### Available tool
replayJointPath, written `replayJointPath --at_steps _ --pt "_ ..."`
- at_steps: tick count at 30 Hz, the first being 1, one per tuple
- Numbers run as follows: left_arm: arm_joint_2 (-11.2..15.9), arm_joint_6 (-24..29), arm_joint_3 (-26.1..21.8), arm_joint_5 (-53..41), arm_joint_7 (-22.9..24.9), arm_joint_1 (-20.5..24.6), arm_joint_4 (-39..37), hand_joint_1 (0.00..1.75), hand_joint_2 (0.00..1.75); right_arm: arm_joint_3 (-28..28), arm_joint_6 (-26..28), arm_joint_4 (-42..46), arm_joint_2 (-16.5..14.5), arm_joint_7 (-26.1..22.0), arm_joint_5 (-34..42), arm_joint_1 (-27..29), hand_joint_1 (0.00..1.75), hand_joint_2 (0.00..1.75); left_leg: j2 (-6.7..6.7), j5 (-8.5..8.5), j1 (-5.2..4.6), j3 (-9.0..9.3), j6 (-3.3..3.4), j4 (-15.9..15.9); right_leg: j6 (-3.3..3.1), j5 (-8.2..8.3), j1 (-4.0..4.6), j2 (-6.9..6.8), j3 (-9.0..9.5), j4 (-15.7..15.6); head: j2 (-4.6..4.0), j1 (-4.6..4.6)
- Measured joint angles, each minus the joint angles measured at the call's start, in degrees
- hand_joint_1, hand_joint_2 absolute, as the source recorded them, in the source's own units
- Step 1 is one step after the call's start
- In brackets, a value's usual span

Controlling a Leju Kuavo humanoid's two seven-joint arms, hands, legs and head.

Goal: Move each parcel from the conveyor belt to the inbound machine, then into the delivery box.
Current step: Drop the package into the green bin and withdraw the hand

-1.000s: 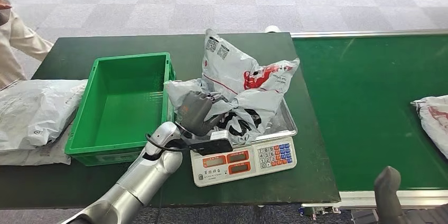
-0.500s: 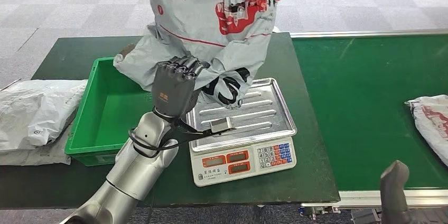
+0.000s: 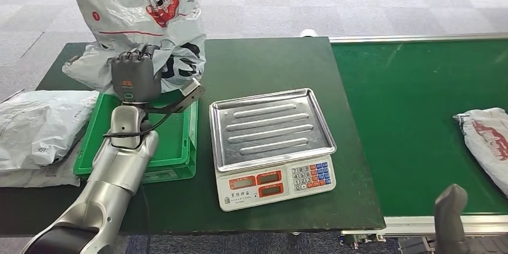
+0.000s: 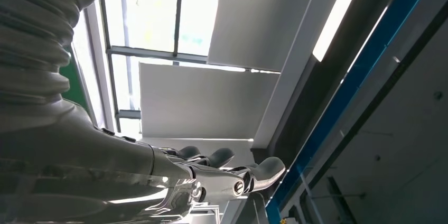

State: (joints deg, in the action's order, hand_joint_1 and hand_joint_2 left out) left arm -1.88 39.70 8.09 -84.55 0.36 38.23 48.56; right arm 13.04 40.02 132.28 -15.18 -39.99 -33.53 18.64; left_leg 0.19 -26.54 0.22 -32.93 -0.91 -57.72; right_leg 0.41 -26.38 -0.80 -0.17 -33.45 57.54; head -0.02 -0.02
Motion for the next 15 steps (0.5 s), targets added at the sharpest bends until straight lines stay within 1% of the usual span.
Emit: replayJointPath --at_steps 6,10,15 --pt "1.6 0.0 -4.7 -0.5 2.8 0.7 -4.2 1.75 1.75 0.0 0.0 0.0 0.9 0.0 0.8 0.2 0.00 1.75 0.01 -0.01 0.00 -0.04 0.00 0.0 -0.02 -0.01 -0.01 0.04 -0.02 0.0 0.00 0.00" --pt "3.5 0.0 -8.0 -0.6 5.1 2.0 -8.0 1.75 1.75 -0.3 0.0 0.0 2.0 0.0 1.9 0.8 0.00 1.75 0.03 0.00 0.00 -0.03 -0.01 0.0 -0.02 -0.01 0.00 0.04 -0.05 0.0 0.00 0.00" --pt "5.2 0.0 -10.4 -0.6 4.3 3.7 -12.5 1.75 1.75 -0.9 0.0 0.0 3.1 0.0 2.8 1.6 0.00 1.75 0.01 0.03 0.01 -0.03 -0.05 0.0 -0.03 -0.01 0.02 0.01 -0.05 0.0 0.01 -0.01"
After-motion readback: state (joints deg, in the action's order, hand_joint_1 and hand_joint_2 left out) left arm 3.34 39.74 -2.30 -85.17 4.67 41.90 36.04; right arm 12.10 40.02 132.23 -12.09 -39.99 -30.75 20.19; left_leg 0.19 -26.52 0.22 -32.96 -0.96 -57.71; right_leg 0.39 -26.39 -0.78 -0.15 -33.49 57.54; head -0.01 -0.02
